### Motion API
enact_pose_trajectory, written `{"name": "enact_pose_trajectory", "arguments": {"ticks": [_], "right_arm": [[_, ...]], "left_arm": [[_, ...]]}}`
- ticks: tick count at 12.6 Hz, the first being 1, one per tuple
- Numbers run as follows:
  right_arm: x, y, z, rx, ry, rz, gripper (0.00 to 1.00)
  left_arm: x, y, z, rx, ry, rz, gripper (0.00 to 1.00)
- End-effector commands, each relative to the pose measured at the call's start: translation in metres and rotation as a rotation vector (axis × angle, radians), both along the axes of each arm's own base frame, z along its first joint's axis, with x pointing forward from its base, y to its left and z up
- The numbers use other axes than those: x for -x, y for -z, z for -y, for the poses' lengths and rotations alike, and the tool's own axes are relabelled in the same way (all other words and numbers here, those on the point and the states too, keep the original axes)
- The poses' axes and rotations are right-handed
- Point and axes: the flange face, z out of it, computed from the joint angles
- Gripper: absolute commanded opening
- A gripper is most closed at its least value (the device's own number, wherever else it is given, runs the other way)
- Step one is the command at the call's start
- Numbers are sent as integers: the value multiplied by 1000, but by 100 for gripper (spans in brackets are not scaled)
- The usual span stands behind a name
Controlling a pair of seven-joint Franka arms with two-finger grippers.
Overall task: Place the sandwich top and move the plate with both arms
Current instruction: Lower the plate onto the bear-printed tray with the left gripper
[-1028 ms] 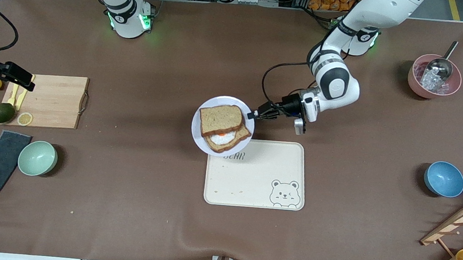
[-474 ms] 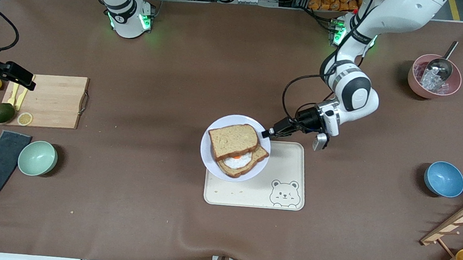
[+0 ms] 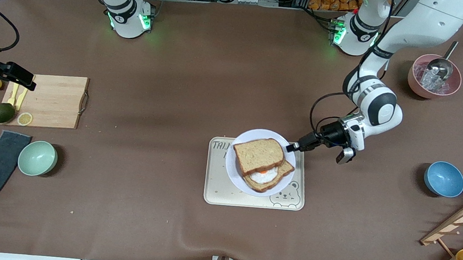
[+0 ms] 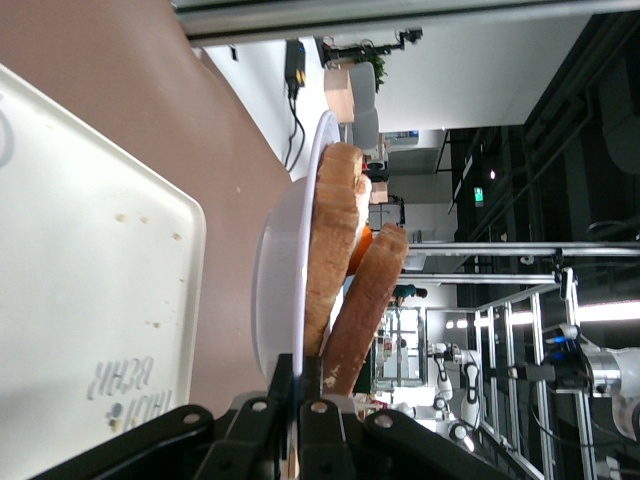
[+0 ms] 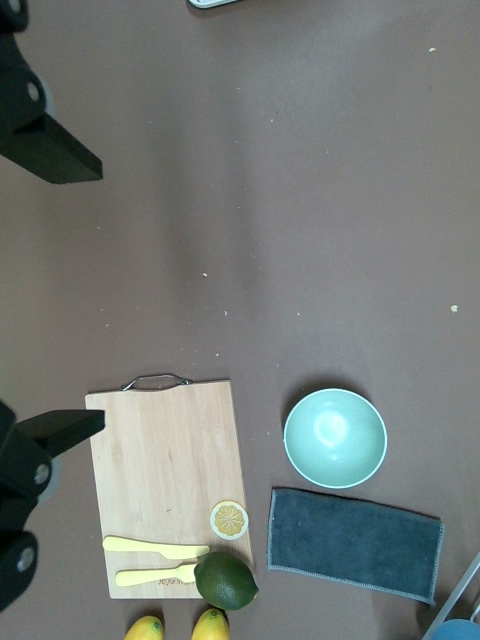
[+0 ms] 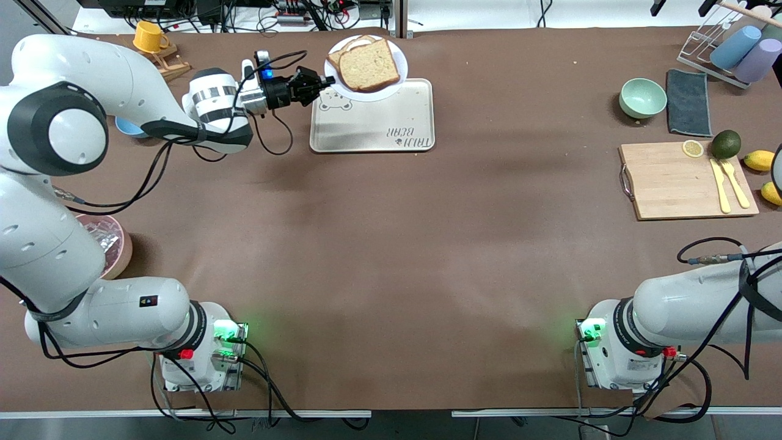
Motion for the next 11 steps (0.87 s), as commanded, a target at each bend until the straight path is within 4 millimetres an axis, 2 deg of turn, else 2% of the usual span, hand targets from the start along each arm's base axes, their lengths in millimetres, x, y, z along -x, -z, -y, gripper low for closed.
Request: {"name": "enact_pose_trajectory", "arguments": {"ticks": [1, 5, 7, 11], "right_arm": [[2, -1, -2, 9, 3, -7, 100], [2, 0, -1, 9, 4, -12, 100], [2, 0, -2, 9, 4, -12, 100], [1, 1, -2, 8, 3, -12, 100]], "left_arm": [[-14, 13, 3, 30, 16, 3, 0], [-9, 61, -10, 68, 9, -18, 0], [-6, 77, -20, 77, -1, -8, 0], [-2, 101, -24, 73, -9, -27, 0]]}}
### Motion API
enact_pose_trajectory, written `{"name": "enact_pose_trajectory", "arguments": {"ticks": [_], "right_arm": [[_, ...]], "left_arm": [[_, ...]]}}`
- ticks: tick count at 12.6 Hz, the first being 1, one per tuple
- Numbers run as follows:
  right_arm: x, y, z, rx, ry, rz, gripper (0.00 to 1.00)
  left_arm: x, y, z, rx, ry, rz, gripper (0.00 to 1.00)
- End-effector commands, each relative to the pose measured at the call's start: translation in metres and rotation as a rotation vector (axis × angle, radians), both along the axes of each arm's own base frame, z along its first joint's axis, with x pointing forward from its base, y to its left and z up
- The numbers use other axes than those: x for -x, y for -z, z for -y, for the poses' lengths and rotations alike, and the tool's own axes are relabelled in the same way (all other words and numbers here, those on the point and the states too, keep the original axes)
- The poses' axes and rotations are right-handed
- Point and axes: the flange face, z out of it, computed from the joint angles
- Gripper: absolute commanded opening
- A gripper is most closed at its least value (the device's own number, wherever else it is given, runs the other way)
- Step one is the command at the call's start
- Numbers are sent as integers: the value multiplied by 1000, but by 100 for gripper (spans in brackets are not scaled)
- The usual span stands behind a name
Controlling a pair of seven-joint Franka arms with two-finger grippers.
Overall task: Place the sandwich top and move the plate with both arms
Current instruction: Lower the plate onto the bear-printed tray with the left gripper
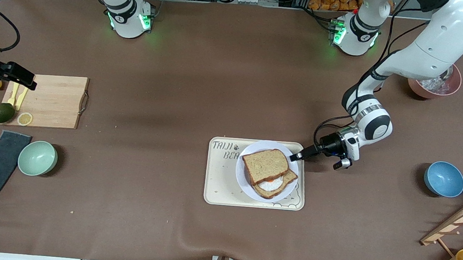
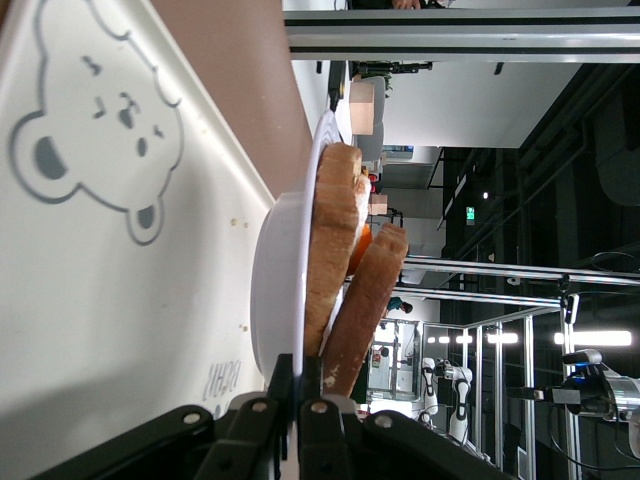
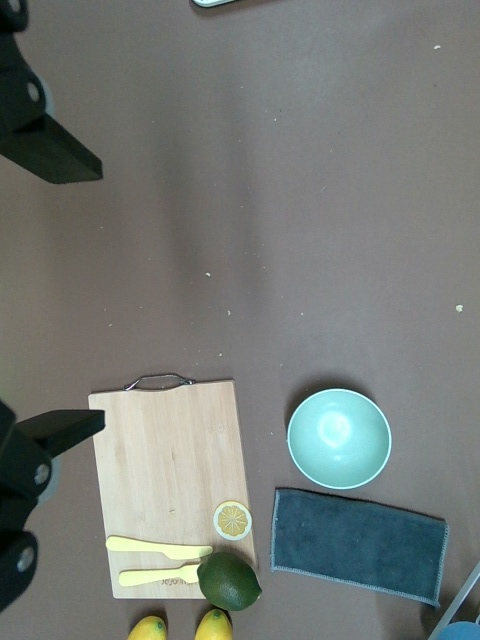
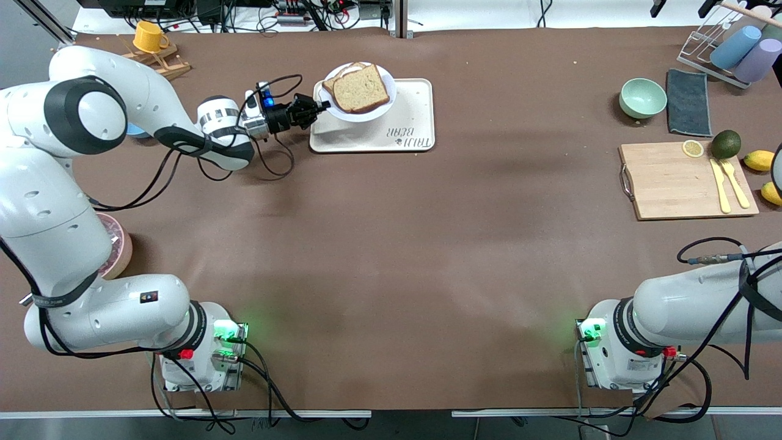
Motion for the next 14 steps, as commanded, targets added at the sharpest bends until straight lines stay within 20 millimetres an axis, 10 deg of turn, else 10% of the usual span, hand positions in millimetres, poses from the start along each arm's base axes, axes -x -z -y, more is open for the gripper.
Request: {"name": "enact_pose_trajectory", "arguments": {"ticks": [1, 14], "right_arm": [[1, 0, -2, 9, 1, -6, 100], [1, 1, -1, 7, 4, -9, 100]], "left_arm": [[-7, 3, -2, 24, 8, 21, 0], [-16, 27, -2, 16, -2, 6, 0]]}}
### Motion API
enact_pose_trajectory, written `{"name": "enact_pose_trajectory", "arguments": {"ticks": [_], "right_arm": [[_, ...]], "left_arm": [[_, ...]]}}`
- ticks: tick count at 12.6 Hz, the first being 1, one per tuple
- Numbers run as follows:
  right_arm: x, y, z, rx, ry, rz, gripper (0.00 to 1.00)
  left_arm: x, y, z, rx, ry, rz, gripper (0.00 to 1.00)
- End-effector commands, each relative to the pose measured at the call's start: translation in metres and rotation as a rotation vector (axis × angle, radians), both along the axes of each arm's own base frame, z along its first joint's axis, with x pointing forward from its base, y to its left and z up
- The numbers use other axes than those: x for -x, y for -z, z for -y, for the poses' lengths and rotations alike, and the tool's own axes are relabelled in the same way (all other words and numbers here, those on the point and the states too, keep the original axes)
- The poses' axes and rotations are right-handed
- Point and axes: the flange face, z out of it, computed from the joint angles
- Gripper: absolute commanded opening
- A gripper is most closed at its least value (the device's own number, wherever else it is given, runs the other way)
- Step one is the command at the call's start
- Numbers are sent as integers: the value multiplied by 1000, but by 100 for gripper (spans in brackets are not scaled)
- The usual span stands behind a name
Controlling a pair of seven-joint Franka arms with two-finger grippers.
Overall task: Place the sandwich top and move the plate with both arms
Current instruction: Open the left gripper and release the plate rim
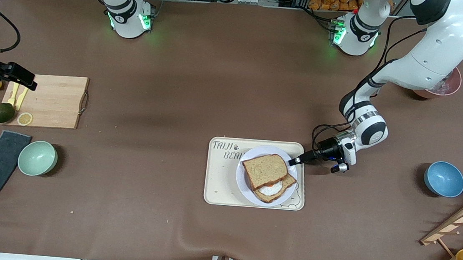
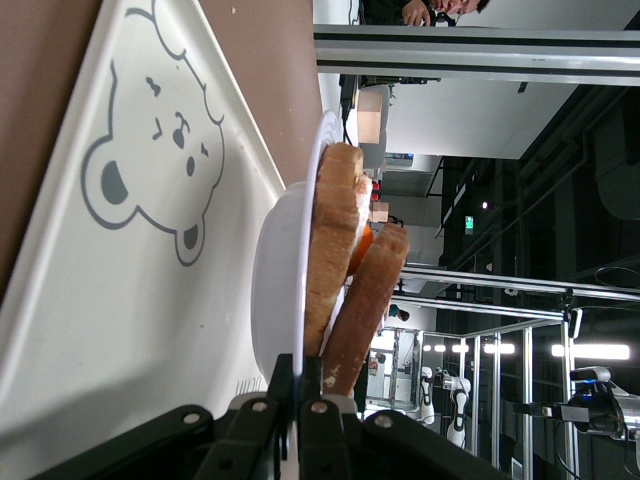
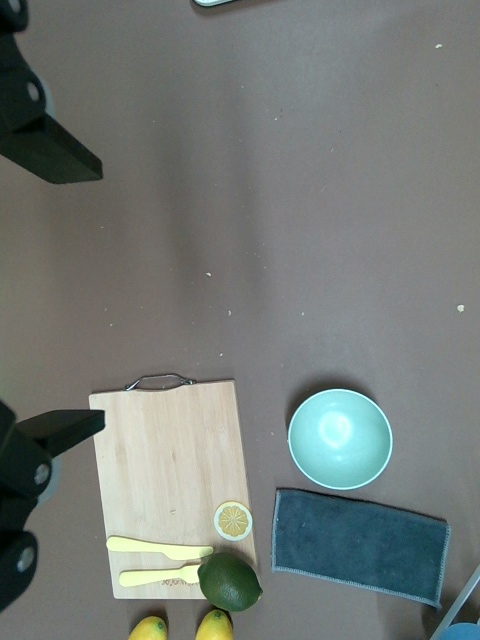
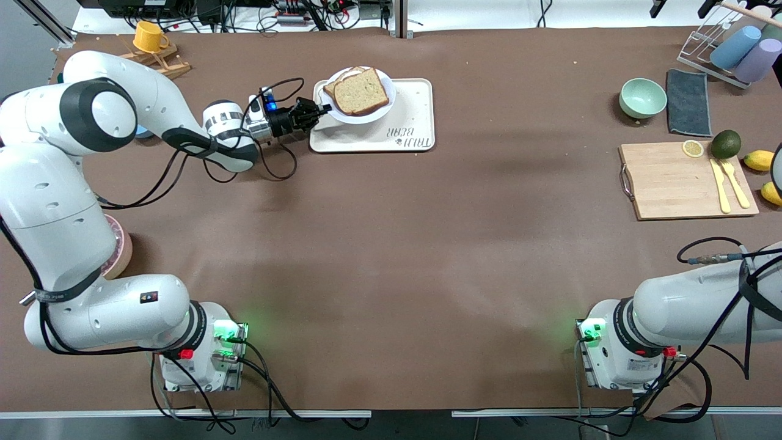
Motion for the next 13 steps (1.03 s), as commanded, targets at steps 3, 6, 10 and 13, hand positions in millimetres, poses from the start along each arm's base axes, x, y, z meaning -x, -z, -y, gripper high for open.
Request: {"name": "enact_pose_trajectory", "arguments": {"ticks": [3, 6, 10, 13], "right_arm": [[2, -1, -1, 9, 4, -5, 100], [2, -1, -2, 9, 3, -5, 100], [1, 1, -2, 7, 3, -9, 100], [0, 2, -2, 7, 3, -11, 100]], "left_arm": [[-4, 6, -2, -6, 32, 24, 0], [-5, 15, -5, -16, 47, 23, 0], [-6, 20, -5, -14, 43, 11, 0], [-4, 25, -1, -11, 48, -4, 10]]}}
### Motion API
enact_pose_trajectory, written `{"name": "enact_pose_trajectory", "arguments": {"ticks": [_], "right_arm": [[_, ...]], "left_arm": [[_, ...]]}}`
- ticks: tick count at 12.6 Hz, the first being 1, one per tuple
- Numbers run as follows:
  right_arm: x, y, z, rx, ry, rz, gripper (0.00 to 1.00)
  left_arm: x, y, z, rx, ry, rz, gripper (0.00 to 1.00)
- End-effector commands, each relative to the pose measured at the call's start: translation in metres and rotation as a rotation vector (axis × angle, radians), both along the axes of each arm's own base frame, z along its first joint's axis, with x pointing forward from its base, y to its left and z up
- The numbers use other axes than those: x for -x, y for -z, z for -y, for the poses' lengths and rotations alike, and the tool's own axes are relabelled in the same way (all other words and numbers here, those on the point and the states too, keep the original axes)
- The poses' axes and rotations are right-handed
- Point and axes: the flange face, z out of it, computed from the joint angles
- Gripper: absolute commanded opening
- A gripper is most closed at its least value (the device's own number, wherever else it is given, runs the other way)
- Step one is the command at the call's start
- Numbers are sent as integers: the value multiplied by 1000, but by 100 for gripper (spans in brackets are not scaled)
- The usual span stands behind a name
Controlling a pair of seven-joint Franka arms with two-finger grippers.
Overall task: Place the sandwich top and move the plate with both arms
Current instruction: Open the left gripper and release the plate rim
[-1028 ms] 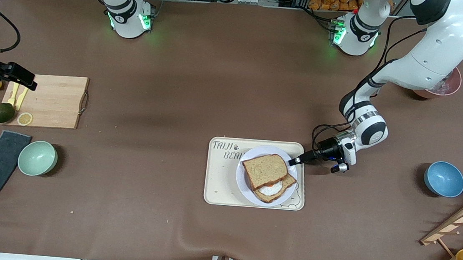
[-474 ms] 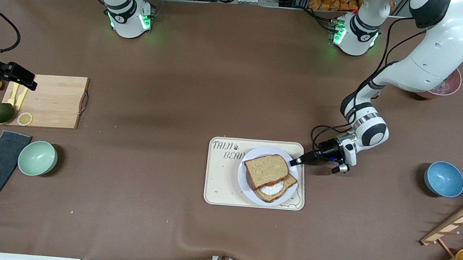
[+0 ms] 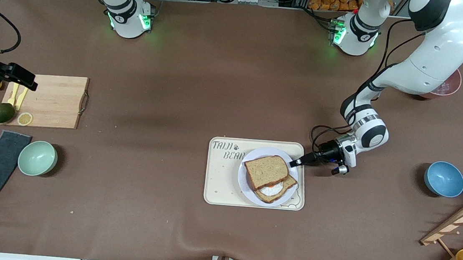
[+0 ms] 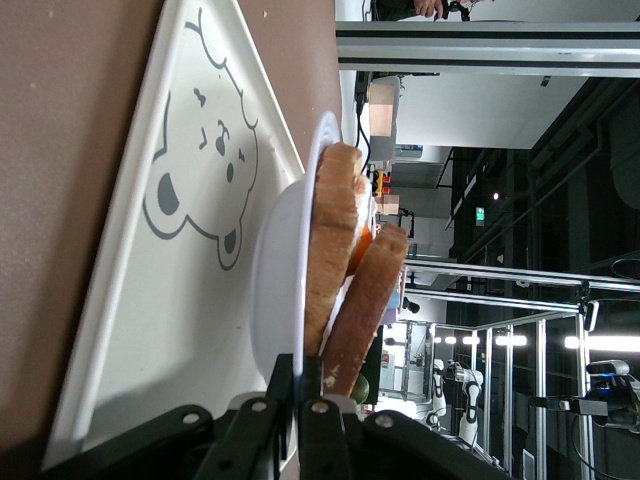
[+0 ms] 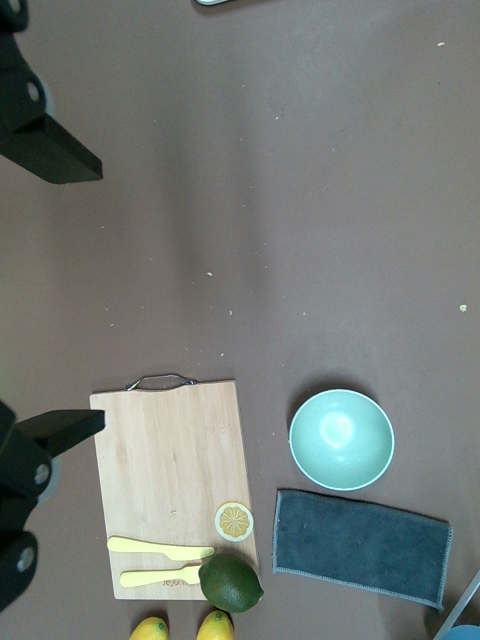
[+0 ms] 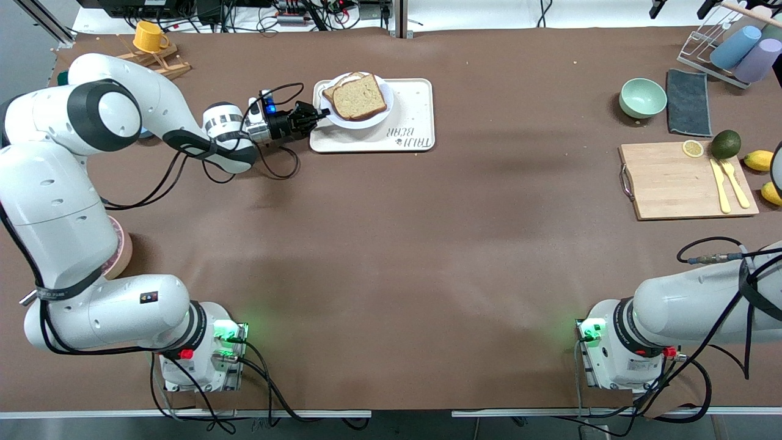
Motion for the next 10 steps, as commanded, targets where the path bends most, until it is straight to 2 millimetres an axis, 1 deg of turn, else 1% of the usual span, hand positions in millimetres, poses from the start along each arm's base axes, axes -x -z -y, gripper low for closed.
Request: {"name": "enact_pose_trajectory", "arguments": {"ticks": [1, 4, 6, 7, 8, 9, 10], "right_arm": [[1, 0, -1, 7, 4, -5, 100], [1, 0, -1, 7, 4, -5, 100], [1, 0, -1, 7, 4, -7, 100], [1, 0, 0, 7, 6, -5, 100], [1, 0, -1, 7, 4, -5, 100], [1, 0, -1, 7, 4, -7, 100], [1, 0, -1, 0, 6, -5, 100]], "left_arm": [[0, 11, 6, 5, 23, -9, 16], [0, 13, 5, -2, 21, -11, 19], [-1, 12, 3, -8, 28, -6, 33], [-1, 12, 1, -17, 40, 1, 53], [-2, 12, -1, -20, 42, 5, 69], [-2, 11, -1, -21, 43, 7, 99], [-4, 9, -5, -23, 37, 13, 100]]}}
